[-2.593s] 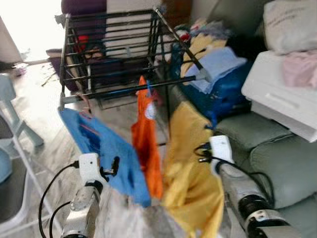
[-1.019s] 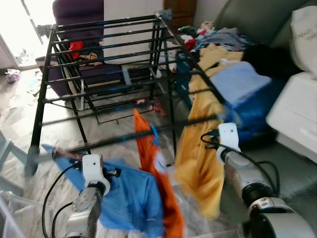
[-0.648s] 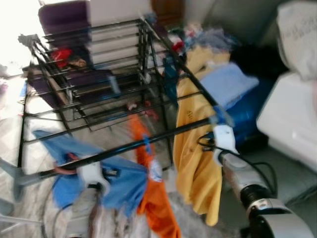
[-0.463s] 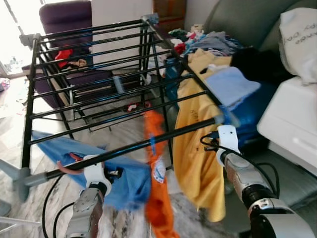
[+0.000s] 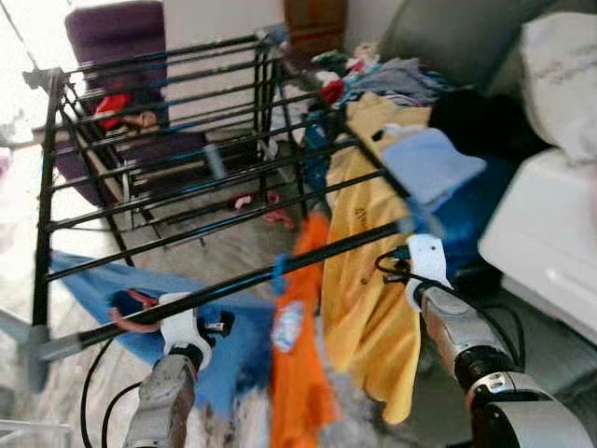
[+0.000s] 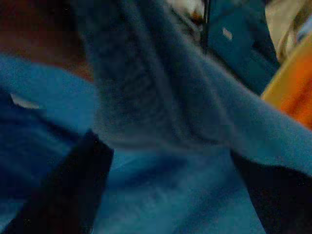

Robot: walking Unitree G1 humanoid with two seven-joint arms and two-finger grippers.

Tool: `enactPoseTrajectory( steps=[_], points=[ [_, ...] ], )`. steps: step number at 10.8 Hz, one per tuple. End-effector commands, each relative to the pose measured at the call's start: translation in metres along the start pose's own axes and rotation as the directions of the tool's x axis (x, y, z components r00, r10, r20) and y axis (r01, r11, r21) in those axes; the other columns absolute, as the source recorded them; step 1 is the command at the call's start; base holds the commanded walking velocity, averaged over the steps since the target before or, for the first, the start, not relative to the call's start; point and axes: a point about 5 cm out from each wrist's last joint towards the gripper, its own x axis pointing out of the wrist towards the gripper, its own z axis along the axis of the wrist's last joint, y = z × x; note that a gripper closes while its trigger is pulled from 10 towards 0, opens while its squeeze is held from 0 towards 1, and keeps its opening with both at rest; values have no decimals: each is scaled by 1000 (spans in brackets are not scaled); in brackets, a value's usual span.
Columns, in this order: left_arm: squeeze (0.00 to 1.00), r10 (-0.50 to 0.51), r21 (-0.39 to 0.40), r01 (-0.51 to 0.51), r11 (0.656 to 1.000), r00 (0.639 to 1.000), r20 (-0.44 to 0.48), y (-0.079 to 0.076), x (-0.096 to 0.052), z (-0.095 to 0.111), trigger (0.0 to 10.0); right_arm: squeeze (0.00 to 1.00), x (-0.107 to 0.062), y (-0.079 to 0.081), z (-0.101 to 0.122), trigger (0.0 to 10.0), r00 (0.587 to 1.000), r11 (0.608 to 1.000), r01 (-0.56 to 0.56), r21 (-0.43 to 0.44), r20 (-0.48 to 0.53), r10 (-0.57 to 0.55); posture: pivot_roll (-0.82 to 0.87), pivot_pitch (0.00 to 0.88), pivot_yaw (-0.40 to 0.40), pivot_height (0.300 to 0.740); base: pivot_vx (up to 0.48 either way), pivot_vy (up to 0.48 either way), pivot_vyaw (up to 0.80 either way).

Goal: Hang hanger

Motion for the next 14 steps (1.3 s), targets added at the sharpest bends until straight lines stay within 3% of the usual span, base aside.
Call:
enactPoseTrajectory(
  steps=[1,2,3,4,6,8,11,12,13,14],
  points=[
    [0,26,10,-26,1000,1000,4,11,1,6,10000,0,4,7,22,10000,997,1000,-20,0,71,20,-48,0,33,740,469,0,0],
    [0,61,-48,-60,997,998,7,11,-1,5,10000,0,6,18,51,10000,957,959,-275,-71,79,281,-46,0,17,740,0,0,0],
    [0,81,-81,-80,994,997,11,10,0,5,10000,0,-2,40,57,10000,854,855,-502,-129,83,514,-46,0,17,740,0,0,0],
    [0,81,-81,-80,993,997,13,9,0,5,10000,0,-7,49,54,10000,806,809,-573,-133,87,586,-47,0,18,740,0,0,0],
    [0,82,-81,-81,993,997,9,9,0,5,10000,0,-11,54,54,10000,773,777,-615,-133,93,628,-47,0,20,740,0,0,0],
    [0,80,-84,-79,993,997,3,8,0,5,10000,0,-22,57,49,10000,719,721,-679,-139,76,691,-50,0,22,740,0,0,0],
    [0,76,-76,-76,994,997,2,8,1,6,10000,0,-24,54,39,10000,740,737,-661,-141,36,671,-53,0,26,740,0,0,0],
    [0,78,-76,-78,994,997,-1,8,2,6,10000,0,-21,49,39,10000,779,773,-618,-145,26,627,-54,0,26,740,0,0,0],
    [0,77,-76,-77,994,997,-1,8,2,6,10000,0,-14,38,39,10000,857,851,-507,-136,24,514,-53,0,26,740,0,0,0],
    [0,78,-77,-78,994,997,1,8,2,6,10000,0,-9,28,40,10000,905,902,-422,-89,29,425,-53,0,26,740,0,0,0]
  ],
)
